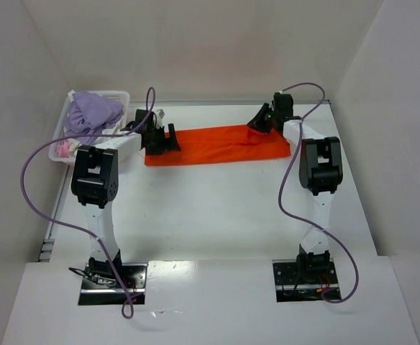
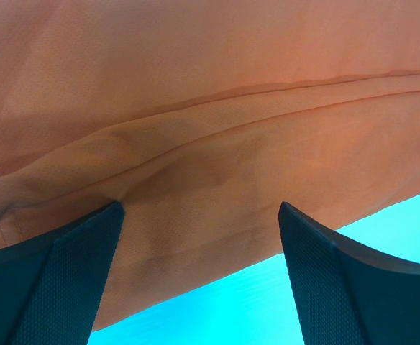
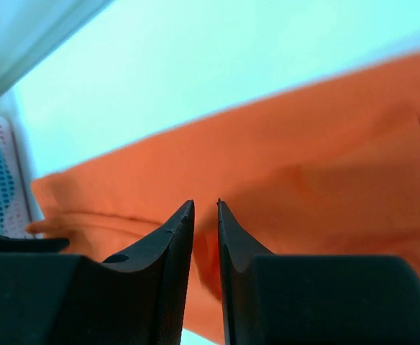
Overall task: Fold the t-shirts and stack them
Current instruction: Fold the other side of the tshirt into a rectangle
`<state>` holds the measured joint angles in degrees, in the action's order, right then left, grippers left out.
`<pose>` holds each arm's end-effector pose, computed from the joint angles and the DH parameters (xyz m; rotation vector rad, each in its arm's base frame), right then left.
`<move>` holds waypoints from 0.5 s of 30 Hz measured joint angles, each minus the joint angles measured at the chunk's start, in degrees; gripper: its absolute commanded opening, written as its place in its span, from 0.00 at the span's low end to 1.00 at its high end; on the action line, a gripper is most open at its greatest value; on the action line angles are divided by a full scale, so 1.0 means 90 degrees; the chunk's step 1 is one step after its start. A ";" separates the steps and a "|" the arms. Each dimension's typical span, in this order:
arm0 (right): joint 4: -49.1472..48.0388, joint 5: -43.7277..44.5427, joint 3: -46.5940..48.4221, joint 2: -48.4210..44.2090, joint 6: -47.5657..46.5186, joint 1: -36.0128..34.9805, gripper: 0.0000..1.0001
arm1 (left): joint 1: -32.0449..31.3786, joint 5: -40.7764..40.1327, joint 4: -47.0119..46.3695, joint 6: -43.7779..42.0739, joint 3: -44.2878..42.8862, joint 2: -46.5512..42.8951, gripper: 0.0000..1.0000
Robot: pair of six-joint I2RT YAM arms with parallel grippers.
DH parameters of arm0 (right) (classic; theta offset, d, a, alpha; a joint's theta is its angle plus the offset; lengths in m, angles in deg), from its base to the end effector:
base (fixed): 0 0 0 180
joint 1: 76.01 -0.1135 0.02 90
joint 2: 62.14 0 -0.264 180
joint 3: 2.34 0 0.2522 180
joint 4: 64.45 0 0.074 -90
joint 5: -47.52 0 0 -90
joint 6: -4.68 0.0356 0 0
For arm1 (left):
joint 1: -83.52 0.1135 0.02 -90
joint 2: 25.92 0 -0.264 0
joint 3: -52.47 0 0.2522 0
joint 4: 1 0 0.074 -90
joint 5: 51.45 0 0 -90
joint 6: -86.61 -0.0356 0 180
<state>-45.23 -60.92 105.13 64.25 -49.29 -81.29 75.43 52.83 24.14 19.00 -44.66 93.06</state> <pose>0.4968 0.0572 0.1777 0.4340 2.2619 0.7425 0.4502 -0.0729 0.1712 -0.1831 2.4218 -0.5444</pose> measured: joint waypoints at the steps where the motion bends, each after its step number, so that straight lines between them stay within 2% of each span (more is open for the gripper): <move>1: 0.0007 -0.0010 0.0163 0.0078 0.0007 0.0000 0.27 | 0.0000 0.0002 0.0000 -0.0002 0.0000 0.0002 0.96; 8: 0.0155 -0.0058 0.1027 0.0588 -0.0002 0.0000 0.32 | 0.0000 0.0002 -0.0007 -0.0005 0.0000 0.0010 0.96; 11: 0.0413 -0.0058 0.1304 0.0695 -0.0092 0.0000 0.39 | 0.0000 0.0002 -0.0007 -0.0005 0.0000 0.0010 0.96; 15: 0.0529 0.0012 0.1192 0.0549 -0.0250 0.0000 0.57 | 0.0000 0.0010 -0.0007 -0.0005 0.0000 0.0012 0.96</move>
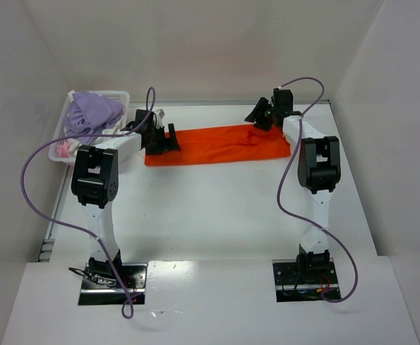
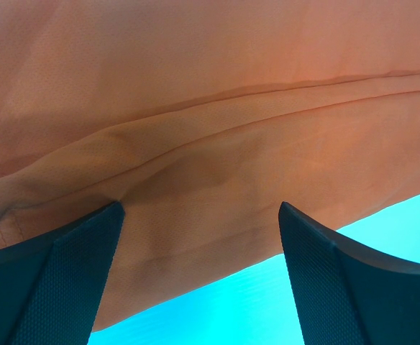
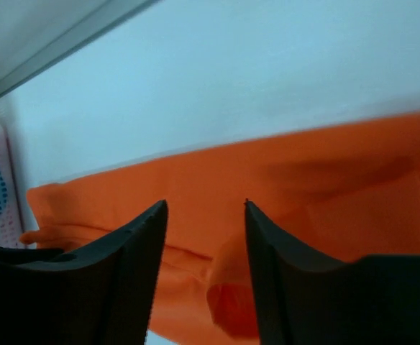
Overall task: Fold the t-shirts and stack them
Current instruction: Fold the other side of the tshirt into a rectangle
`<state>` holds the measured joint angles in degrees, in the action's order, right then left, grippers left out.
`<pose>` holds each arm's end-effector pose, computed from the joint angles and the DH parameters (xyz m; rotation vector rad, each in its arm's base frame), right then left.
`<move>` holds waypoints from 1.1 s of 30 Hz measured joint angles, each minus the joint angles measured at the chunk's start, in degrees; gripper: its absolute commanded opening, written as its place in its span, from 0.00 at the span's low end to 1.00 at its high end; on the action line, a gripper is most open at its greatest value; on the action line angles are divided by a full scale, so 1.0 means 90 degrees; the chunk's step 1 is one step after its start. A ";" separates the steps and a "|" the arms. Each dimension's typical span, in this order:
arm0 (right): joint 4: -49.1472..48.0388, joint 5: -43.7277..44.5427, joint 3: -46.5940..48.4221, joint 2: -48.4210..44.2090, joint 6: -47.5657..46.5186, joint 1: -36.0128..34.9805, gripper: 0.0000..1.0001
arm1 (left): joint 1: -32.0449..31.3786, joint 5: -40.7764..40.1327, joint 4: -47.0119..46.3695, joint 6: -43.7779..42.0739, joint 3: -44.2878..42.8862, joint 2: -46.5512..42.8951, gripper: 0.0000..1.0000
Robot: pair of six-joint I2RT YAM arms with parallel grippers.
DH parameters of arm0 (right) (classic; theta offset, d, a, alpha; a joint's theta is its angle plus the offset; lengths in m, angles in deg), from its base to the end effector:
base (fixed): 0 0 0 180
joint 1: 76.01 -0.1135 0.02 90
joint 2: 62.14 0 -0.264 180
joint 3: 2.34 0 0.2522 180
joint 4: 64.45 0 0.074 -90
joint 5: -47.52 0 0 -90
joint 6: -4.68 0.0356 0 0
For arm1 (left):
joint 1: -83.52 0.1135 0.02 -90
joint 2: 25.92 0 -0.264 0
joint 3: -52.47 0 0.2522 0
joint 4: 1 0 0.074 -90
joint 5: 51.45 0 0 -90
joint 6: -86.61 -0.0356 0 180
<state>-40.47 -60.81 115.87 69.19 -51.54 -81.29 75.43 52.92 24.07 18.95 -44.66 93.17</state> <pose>0.5227 0.0595 0.1895 0.3824 2.2462 0.7231 0.4504 -0.0729 0.1705 -0.1815 2.4226 -0.5458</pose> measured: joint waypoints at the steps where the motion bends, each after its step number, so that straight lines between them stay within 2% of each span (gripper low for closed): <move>1: -0.0005 0.0044 -0.0194 -0.0136 -0.0034 0.0000 0.64 | 0.0000 0.0005 -0.0002 0.0000 0.0000 -0.0002 0.96; 4: 0.0022 0.0158 -0.0950 -0.0765 -0.0121 0.0000 0.70 | 0.0000 0.0012 -0.0007 -0.0002 0.0000 0.0000 0.96; 7: 0.0032 0.0211 -0.1566 -0.1494 -0.0197 -0.0002 0.70 | 0.0000 0.0017 -0.0007 -0.0005 0.0000 -0.0002 0.96; 12: -0.0046 0.0355 -0.1982 -0.2288 -0.0396 -0.0121 0.70 | 0.0000 0.0024 -0.0007 -0.0002 0.0000 0.0000 0.96; 16: -0.0170 0.0546 -0.2040 -0.2261 -0.0571 -0.0442 0.66 | 0.0002 0.0027 -0.0007 -0.0002 0.0000 0.0000 0.96; 21: -0.0160 0.0673 -0.2067 -0.1846 -0.0721 -0.0731 0.66 | 0.0000 0.0027 -0.0007 0.0000 0.0000 0.0000 0.96; 26: -0.0002 0.0833 -0.2064 -0.1426 -0.0797 -0.0741 0.64 | -0.0007 0.0010 -0.0007 0.0002 0.0000 0.0000 0.96; 33: 0.0073 0.1081 -0.2030 -0.1370 -0.0969 -0.0741 0.64 | -0.0041 -0.0073 0.0032 0.0005 -0.0078 0.0056 0.96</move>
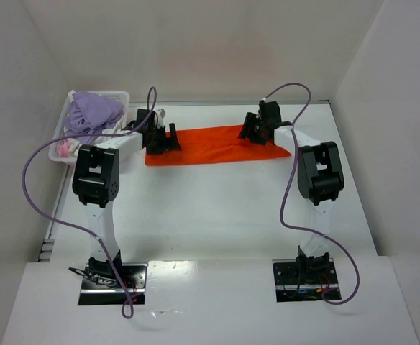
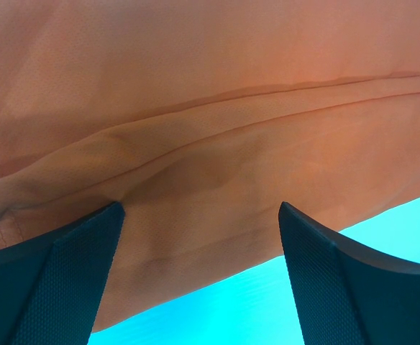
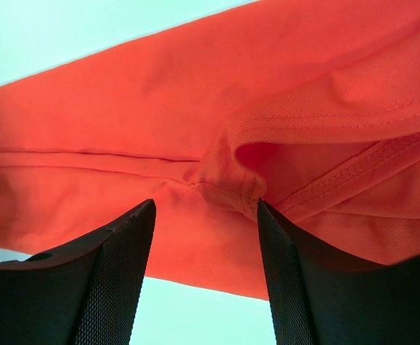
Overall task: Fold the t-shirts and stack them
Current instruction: Fold the other side of the tshirt into a rectangle
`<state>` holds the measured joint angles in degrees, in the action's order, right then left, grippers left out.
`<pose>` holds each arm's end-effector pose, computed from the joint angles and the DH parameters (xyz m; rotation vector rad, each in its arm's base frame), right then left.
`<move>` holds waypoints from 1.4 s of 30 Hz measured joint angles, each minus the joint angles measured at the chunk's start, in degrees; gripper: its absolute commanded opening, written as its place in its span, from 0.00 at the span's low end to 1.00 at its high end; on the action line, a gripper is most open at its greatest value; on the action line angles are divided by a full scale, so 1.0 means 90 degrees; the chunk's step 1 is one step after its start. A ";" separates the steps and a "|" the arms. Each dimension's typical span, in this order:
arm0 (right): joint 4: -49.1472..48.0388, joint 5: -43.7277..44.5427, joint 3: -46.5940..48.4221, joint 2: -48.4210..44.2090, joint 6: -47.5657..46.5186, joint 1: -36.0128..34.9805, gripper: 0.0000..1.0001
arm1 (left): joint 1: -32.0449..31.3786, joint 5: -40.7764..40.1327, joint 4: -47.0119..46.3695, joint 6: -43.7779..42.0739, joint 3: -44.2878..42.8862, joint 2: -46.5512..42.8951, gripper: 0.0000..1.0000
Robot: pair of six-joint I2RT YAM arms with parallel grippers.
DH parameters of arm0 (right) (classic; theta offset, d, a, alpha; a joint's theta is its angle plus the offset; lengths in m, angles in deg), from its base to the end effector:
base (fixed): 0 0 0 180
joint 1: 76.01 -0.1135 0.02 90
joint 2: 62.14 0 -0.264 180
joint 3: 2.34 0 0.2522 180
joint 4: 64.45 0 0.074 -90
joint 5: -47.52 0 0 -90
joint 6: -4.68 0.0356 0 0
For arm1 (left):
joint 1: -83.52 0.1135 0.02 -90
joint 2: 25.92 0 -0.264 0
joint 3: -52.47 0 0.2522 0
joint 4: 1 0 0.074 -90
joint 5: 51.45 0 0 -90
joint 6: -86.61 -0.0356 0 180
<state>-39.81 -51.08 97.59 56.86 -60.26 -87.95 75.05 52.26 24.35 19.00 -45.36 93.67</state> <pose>0.4541 0.1015 0.1865 0.1955 2.3685 0.4915 0.4522 -0.0759 0.1700 -0.1804 2.4245 -0.5352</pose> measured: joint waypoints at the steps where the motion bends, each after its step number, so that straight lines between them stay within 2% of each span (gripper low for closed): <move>1: 0.0000 0.0032 0.0010 0.0005 -0.0029 0.0000 0.64 | -0.0005 -0.0005 0.0019 0.0000 -0.0024 0.0015 0.96; 14: 0.0083 0.0435 0.0177 0.0129 -0.0284 0.0022 0.64 | -0.0022 -0.0041 0.0032 0.0000 -0.0075 0.0041 0.96; 16: 0.0087 0.0442 0.0177 0.0187 -0.0301 0.0022 0.58 | -0.0024 -0.0044 0.0032 0.0000 -0.0075 0.0041 0.96; 17: 0.0087 0.0442 0.0180 0.0231 -0.0316 0.0022 0.46 | -0.0024 -0.0046 0.0032 0.0000 -0.0075 0.0041 0.96; 19: 0.0092 0.0410 0.0226 0.0345 -0.0357 0.0022 0.32 | -0.0024 -0.0053 0.0034 0.0002 -0.0075 0.0041 0.96; 20: 0.0095 0.0396 0.0277 0.0408 -0.0359 0.0022 0.20 | -0.0027 -0.0058 0.0034 0.0002 -0.0075 0.0041 0.96; 22: 0.0117 0.0355 0.0401 0.0549 -0.0362 0.0022 0.10 | -0.0029 -0.0063 0.0034 0.0000 -0.0078 0.0041 0.96; 24: 0.0160 0.0350 0.0532 0.0648 -0.0342 0.0022 0.06 | -0.0029 -0.0066 0.0034 -0.0002 -0.0078 0.0041 0.96; 30: 0.0296 0.0340 0.1025 0.0775 -0.0355 0.0022 0.08 | -0.0029 -0.0066 0.0036 -0.0002 -0.0078 0.0044 0.96; 34: 0.0425 0.0362 0.1724 0.1054 -0.0432 0.0022 0.10 | -0.0046 -0.0100 0.0036 -0.0007 -0.0083 0.0049 0.96; 36: 0.0495 0.0359 0.2067 0.1243 -0.0471 0.0022 0.14 | -0.0053 -0.0112 0.0036 -0.0005 -0.0090 0.0049 0.96; 37: 0.0527 0.0357 0.2212 0.1338 -0.0491 0.0022 0.20 | -0.0058 -0.0117 0.0036 -0.0007 -0.0090 0.0053 0.96; 40: 0.0607 0.0325 0.2521 0.1622 -0.0559 0.0022 0.26 | -0.0061 -0.0119 0.0046 -0.0005 -0.0148 0.0092 0.96; 42: 0.0724 0.0296 0.2664 0.1800 -0.0590 0.0022 0.34 | -0.0066 -0.0119 0.0049 -0.0005 -0.0175 0.0114 0.96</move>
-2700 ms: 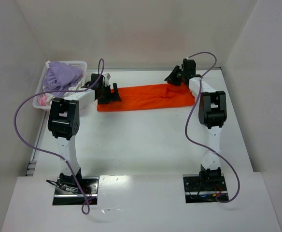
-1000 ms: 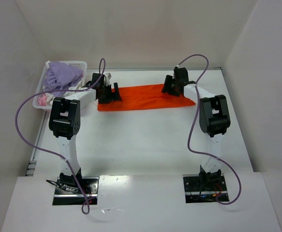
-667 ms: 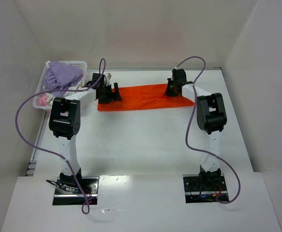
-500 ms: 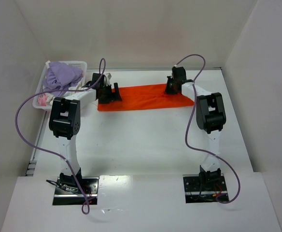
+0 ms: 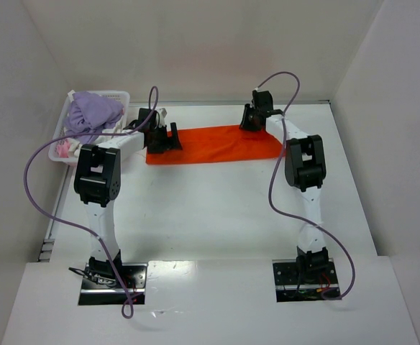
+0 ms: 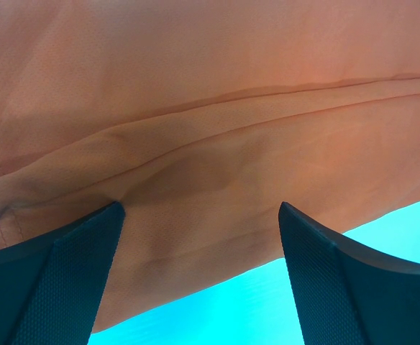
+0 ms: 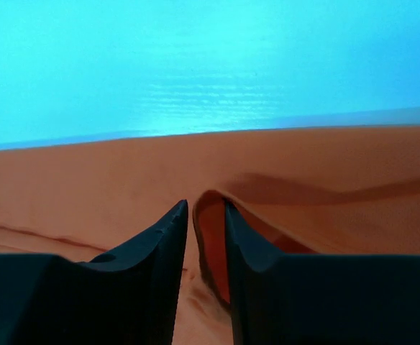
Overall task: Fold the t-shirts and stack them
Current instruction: Fold the other side of the tshirt into a rectangle
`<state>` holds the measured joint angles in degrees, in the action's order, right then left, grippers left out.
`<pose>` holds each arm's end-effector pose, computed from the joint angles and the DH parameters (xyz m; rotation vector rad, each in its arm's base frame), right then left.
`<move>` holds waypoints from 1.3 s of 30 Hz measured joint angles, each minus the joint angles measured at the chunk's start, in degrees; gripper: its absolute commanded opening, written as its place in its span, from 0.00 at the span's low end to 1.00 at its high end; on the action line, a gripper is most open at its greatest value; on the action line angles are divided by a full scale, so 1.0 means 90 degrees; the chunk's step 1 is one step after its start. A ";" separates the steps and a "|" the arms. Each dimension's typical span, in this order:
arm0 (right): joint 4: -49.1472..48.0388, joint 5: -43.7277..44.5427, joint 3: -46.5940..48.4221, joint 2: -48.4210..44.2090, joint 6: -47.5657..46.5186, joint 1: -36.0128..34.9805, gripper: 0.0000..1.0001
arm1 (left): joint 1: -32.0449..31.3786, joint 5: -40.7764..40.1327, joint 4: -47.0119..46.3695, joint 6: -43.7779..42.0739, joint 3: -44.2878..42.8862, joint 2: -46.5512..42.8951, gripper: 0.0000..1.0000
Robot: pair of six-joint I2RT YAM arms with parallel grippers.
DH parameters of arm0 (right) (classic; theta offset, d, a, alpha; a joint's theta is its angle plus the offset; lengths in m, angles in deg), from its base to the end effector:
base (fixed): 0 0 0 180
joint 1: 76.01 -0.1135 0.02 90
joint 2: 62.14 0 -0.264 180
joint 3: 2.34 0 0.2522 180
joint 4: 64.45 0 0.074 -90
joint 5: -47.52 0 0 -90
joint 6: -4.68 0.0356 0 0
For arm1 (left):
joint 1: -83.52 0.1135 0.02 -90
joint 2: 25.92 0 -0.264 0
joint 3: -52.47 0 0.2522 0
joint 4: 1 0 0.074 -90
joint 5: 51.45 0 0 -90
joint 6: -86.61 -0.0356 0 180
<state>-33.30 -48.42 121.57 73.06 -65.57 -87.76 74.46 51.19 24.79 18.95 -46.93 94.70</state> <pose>0.5234 0.1126 0.1763 0.1098 2.3375 0.3966 0.4567 -0.0807 0.1699 -0.1755 2.4232 -0.5175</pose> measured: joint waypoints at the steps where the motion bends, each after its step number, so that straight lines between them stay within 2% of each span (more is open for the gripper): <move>1: 0.0058 -0.0015 0.0044 0.0075 -0.0024 0.0000 0.36 | -0.0002 0.0000 -0.0002 -0.0002 -0.0002 0.0002 0.96; 3: 0.0158 -0.0032 0.0066 0.0175 -0.0063 0.0000 0.47 | -0.0005 0.0000 -0.0002 -0.0002 -0.0005 0.0002 0.96; 5: 0.0253 -0.0015 0.0066 0.0221 -0.0109 0.0000 0.49 | -0.0005 -0.0002 -0.0002 -0.0002 -0.0007 0.0005 0.96; 6: 0.0270 -0.0010 0.0068 0.0221 -0.0134 0.0000 0.55 | -0.0005 0.0000 0.0000 -0.0005 -0.0010 0.0005 0.96; 9: 0.0318 0.0090 0.0131 0.0172 -0.0197 0.0000 0.66 | -0.0005 0.0000 0.0000 -0.0017 -0.0010 0.0005 0.96; 13: 0.0328 0.0287 -0.0015 -0.0236 -0.0325 0.0000 0.77 | -0.0005 0.0000 -0.0002 -0.0019 -0.0012 0.0005 0.96; 16: 0.0308 0.0427 -0.0291 -0.0906 -0.0369 0.0000 0.78 | -0.0007 0.0000 -0.0002 -0.0022 -0.0012 0.0007 0.96; 19: 0.0202 0.0595 -0.0760 -0.1792 -0.0423 0.0000 0.65 | -0.0010 0.0005 -0.0005 -0.0034 -0.0015 0.0007 0.96; 20: 0.0107 0.0644 -0.0962 -0.2067 -0.0435 0.0000 0.54 | -0.0012 0.0005 -0.0005 -0.0044 -0.0015 0.0007 0.96; 22: -0.0097 0.0738 -0.1472 -0.2603 -0.0444 0.0000 0.42 | -0.0024 0.0000 -0.0002 -0.0112 -0.0015 0.0007 0.96; 23: -0.0194 0.0780 -0.1734 -0.2798 -0.0420 0.0000 0.33 | -0.0032 -0.0002 -0.0002 -0.0121 -0.0015 0.0007 0.96; 27: -0.0321 0.0860 -0.2489 -0.2907 -0.0291 0.0000 0.17 | -0.0041 -0.0019 -0.0005 -0.0131 -0.0015 0.0007 0.96; 32: -0.0267 0.0925 -0.2924 -0.2356 -0.0151 0.0000 0.09 | -0.0041 -0.0017 -0.0005 -0.0131 -0.0015 0.0007 0.96; 39: -0.0233 0.1005 -0.2863 -0.1853 -0.0058 0.0000 0.09 | -0.0044 -0.0017 -0.0005 -0.0131 -0.0015 0.0007 0.96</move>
<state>-35.40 -39.37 95.80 56.38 -66.10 -87.76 74.07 51.04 24.75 17.77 -47.06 94.76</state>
